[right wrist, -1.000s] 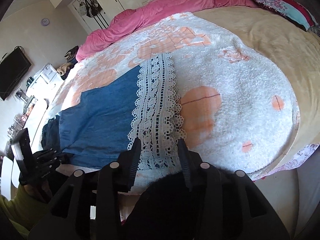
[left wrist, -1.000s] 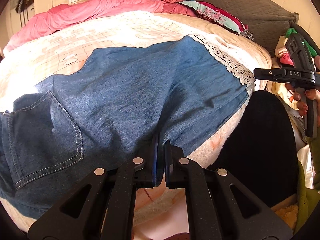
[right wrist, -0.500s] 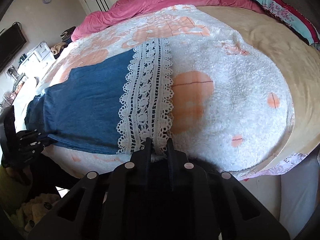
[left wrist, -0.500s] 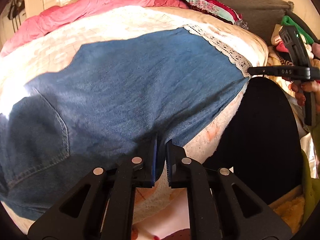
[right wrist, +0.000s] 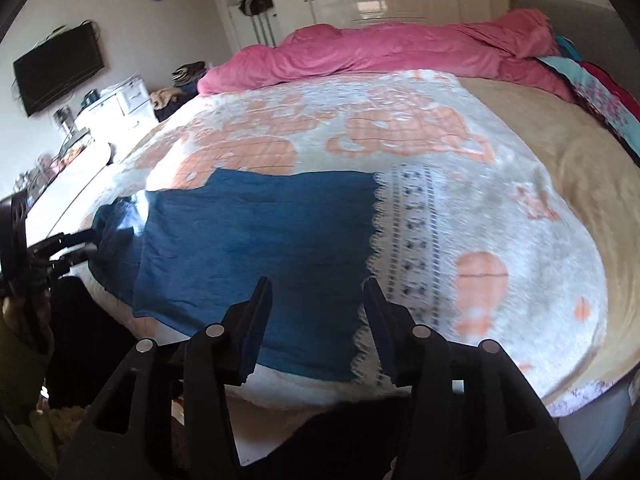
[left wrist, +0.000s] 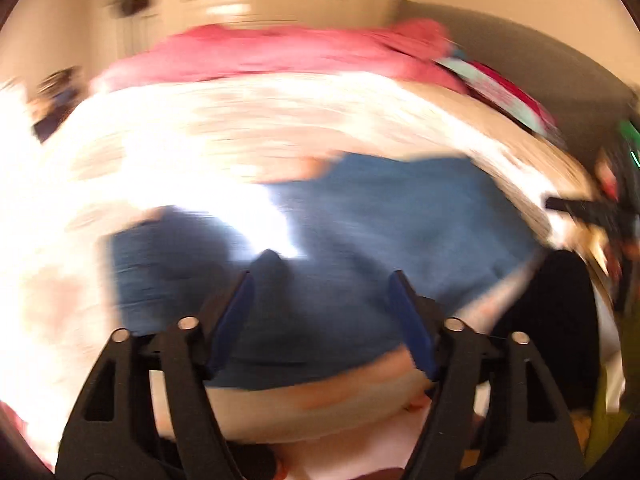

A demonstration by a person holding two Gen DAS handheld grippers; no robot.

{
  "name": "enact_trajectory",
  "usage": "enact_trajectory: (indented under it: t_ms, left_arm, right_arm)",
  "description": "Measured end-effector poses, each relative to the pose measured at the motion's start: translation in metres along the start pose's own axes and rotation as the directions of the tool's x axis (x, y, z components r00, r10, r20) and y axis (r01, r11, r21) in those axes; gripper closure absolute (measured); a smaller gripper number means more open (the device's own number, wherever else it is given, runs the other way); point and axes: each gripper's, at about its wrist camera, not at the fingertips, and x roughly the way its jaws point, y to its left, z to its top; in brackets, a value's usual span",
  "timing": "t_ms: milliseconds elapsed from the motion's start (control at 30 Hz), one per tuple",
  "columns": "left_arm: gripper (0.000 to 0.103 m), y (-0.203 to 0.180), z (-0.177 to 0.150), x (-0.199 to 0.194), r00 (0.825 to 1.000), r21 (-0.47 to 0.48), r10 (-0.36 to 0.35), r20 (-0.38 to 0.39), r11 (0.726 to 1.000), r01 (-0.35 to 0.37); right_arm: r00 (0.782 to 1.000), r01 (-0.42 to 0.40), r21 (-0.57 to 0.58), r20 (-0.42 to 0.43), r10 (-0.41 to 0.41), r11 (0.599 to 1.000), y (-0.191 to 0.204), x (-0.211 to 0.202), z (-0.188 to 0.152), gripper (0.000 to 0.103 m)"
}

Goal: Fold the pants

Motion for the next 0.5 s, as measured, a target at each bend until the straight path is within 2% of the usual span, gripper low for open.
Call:
enact_trajectory:
  t_ms: [67,167,233,300,333,400,433,500]
  left_arm:
    - [0.035,0.032,-0.001,-0.003,0.996,-0.112,0.087,-0.012,0.990,-0.087]
    - [0.027,0.074,-0.008,0.001,0.983,-0.278,0.173,-0.061,0.943,-0.183]
    - [0.022,0.090,-0.012,0.008,0.982,-0.348,0.168,-0.086,0.919,-0.187]
    - [0.022,0.096,-0.014,0.018,0.986,-0.386,0.138,-0.098,0.908,-0.166]
    - [0.030,0.094,-0.014,0.024,0.988,-0.387,0.122,-0.098,0.910,-0.151]
    - [0.067,0.087,-0.012,0.035,0.991,-0.372,0.095,-0.100,0.920,-0.125]
    - [0.067,0.081,-0.010,0.039,0.986,-0.351,0.129,-0.103,0.923,-0.157]
    - [0.069,0.078,-0.003,0.037,0.986,-0.328,0.146,-0.077,0.930,-0.164]
  right_arm:
    - [1.000,-0.024,-0.065,-0.018,0.023,0.998,0.018,0.019,0.008,0.050]
    - [0.995,0.013,-0.095,-0.094,-0.022,0.995,0.030,0.049,0.010,0.050]
    - [0.988,0.039,-0.082,-0.146,-0.051,0.996,0.027,0.063,0.003,0.050]
    - [0.984,0.054,-0.070,-0.164,-0.064,0.996,0.023,0.071,-0.005,0.050]
    - [0.986,0.048,-0.059,-0.159,-0.056,0.997,0.021,0.071,-0.007,0.050]
    - [0.987,0.032,-0.038,-0.154,-0.038,0.999,0.017,0.070,-0.009,0.050]
    - [0.987,0.028,-0.028,-0.156,-0.032,0.999,0.015,0.070,-0.009,0.050]
    - [0.987,0.024,-0.024,-0.157,-0.028,0.999,0.015,0.071,-0.010,0.050]
